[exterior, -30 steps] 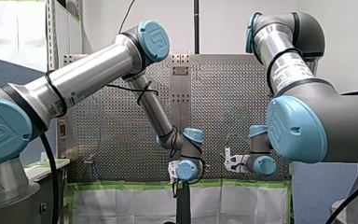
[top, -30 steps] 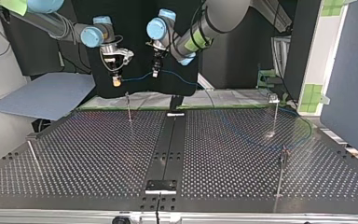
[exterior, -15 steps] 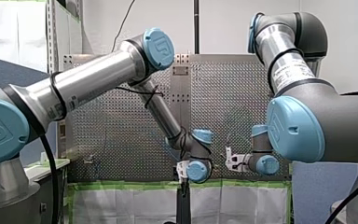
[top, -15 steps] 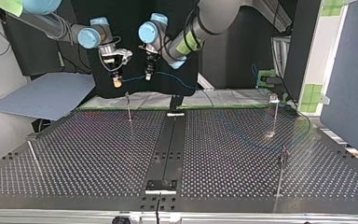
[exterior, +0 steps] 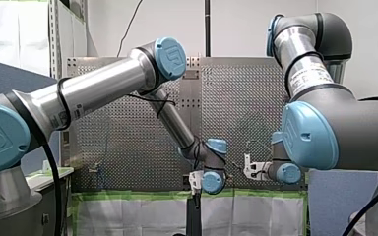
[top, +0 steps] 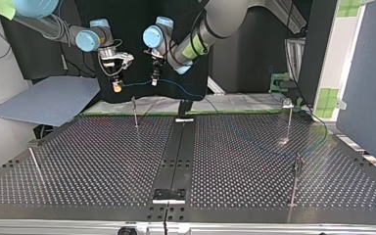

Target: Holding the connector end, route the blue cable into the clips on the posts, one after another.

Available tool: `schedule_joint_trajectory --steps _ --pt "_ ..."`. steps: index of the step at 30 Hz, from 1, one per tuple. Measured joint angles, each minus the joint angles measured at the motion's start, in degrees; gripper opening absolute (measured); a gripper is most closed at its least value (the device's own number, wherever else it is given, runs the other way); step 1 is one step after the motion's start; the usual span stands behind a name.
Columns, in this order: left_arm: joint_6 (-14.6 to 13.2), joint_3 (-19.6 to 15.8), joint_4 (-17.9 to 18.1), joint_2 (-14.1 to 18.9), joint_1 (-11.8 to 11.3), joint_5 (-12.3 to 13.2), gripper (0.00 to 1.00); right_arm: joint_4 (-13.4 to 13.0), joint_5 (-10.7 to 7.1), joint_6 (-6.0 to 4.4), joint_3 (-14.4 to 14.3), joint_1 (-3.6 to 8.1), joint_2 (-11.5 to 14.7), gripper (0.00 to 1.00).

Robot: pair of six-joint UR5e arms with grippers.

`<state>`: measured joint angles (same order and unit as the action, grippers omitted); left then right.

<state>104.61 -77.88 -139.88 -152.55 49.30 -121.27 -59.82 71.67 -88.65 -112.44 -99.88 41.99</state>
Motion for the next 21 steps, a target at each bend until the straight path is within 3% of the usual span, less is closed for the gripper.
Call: schedule_joint_trajectory --steps 4,12,16,21 --pt "0.0 1.6 -1.0 -1.7 0.5 -0.2 0.0 -0.2 -1.5 -0.49 0.1 0.82 0.0 0.0" --pt "0.0 3.2 -0.6 -2.4 0.8 -0.8 0.0 -0.3 -2.46 -0.42 0.2 1.99 -0.1 0.0" --pt "0.2 3.4 -0.1 -2.4 0.5 -0.8 0.0 -0.1 -3.48 -0.46 0.2 3.93 -0.7 0.0" --pt "0.2 3.7 0.8 -2.4 0.1 -0.6 0.0 0.7 -5.89 1.34 0.1 6.62 -1.8 0.0"
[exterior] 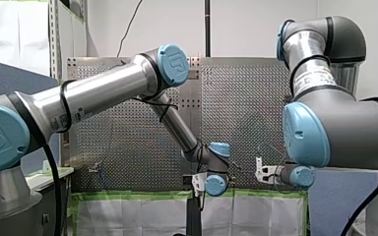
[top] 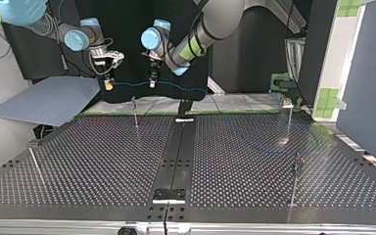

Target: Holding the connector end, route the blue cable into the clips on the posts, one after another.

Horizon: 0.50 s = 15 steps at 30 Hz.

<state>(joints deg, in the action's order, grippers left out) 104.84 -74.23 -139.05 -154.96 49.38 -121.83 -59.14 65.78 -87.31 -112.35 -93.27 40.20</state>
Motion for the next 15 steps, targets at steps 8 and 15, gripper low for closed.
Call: schedule_joint_trajectory --steps 8,15 --pt "0.1 3.0 0.1 -0.4 -0.2 0.8 0.0 0.0 -3.88 0.85 0.4 2.64 -0.2 0.0" --pt "0.2 6.7 -2.2 -3.4 -0.3 1.7 0.0 -0.1 -4.4 0.16 1.2 2.71 -0.2 0.0"
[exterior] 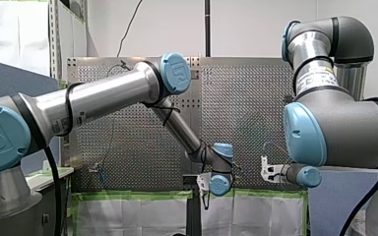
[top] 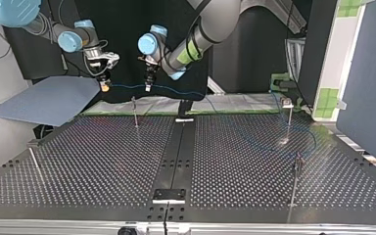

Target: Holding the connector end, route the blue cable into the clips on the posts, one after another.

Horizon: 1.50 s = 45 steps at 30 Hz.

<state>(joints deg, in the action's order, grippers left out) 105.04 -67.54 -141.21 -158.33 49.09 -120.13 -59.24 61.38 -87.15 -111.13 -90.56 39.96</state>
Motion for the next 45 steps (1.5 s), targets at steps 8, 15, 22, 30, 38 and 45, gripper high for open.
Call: schedule_joint_trajectory --steps 8,15,22,30,38,45 --pt "0.5 2.5 -0.1 -0.8 -0.2 0.6 0.0 -0.2 -0.32 -2.6 1.1 0.53 0.0 0.0" --pt "0.5 2.8 -0.1 -0.8 -0.5 1.2 0.0 -0.4 -0.42 -3.67 2.0 1.2 -0.4 0.0" --pt "0.5 2.9 0.1 -0.8 -0.9 1.6 0.0 0.3 -0.86 -3.62 4.1 1.54 -3.7 0.0" --pt "0.7 5.4 -1.1 -2.8 -0.9 2.2 0.0 2.7 -0.7 -1.78 6.1 1.85 -5.8 0.0" --pt "1.0 10.6 -3.3 -4.4 -0.5 2.3 0.0 4.5 -1.04 -1.8 8.3 1.91 -5.9 0.0" --pt "1.1 13.0 -5.1 -4.5 -0.9 2.5 0.0 6.0 -1.31 -1.7 10.1 1.94 -5.9 0.0"
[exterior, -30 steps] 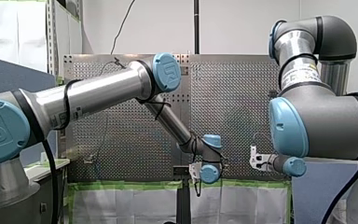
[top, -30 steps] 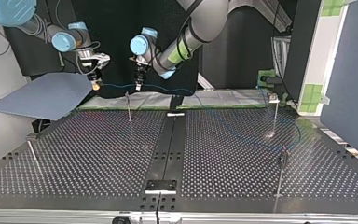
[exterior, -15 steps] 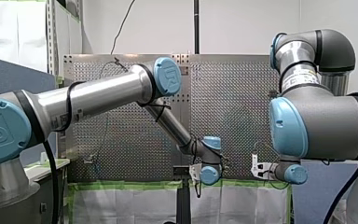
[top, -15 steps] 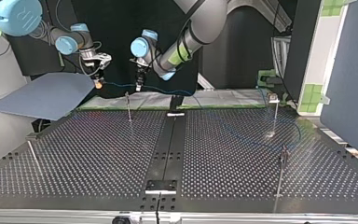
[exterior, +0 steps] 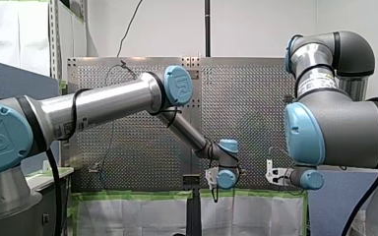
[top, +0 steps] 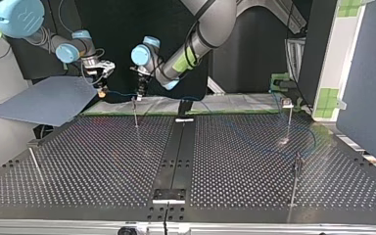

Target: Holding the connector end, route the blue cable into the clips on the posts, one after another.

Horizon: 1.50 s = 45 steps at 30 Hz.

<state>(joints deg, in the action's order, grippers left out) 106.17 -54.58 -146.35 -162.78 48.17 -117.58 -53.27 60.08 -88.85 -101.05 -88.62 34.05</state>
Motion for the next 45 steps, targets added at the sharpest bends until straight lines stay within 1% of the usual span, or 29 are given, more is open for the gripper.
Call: schedule_joint_trajectory --steps 7,10,14,19,22,28,33,35,38,45 --pt "0.0 0.3 -0.7 0.0 -0.5 -0.3 0.0 1.9 -0.04 0.43 1.7 -0.28 0.0 0.0" --pt "0.0 0.3 -0.7 0.0 -0.5 -0.4 0.0 2.3 -0.04 0.68 2.0 -0.42 0.0 0.0" --pt "0.0 0.3 -0.7 0.0 -0.4 -0.5 0.0 2.4 -0.17 0.77 2.1 -0.57 0.0 0.0" --pt "0.0 0.3 -0.7 0.0 -0.6 -0.5 0.0 2.2 -1.05 0.91 2.2 -0.9 -0.1 0.0" --pt "0.0 0.3 -0.7 0.0 -0.7 -0.3 0.0 2.1 -1.29 0.92 2.3 -0.97 -0.1 0.0" --pt "0.0 0.3 -0.9 -0.2 -0.1 -0.4 0.0 2.1 -1.43 0.42 2.6 -1.13 -0.1 0.0" --pt "0.0 0.3 -1.2 -2.3 0.3 -0.3 0.0 2.1 -1.44 0.2 2.6 -0.97 -0.1 0.0" --pt "0.1 0.2 -1.3 -3.3 0.2 0.0 0.0 2.0 -1.44 0.18 2.6 -0.93 -0.1 0.0" --pt "0.2 0.3 -1.8 -4.0 -0.3 0.3 0.0 2.0 -1.44 0.17 2.7 -0.96 -0.1 0.0" --pt "0.3 0.3 -2.0 -4.2 -1.3 1.3 0.0 1.9 -1.44 -0.03 2.7 -0.88 -0.2 0.0"
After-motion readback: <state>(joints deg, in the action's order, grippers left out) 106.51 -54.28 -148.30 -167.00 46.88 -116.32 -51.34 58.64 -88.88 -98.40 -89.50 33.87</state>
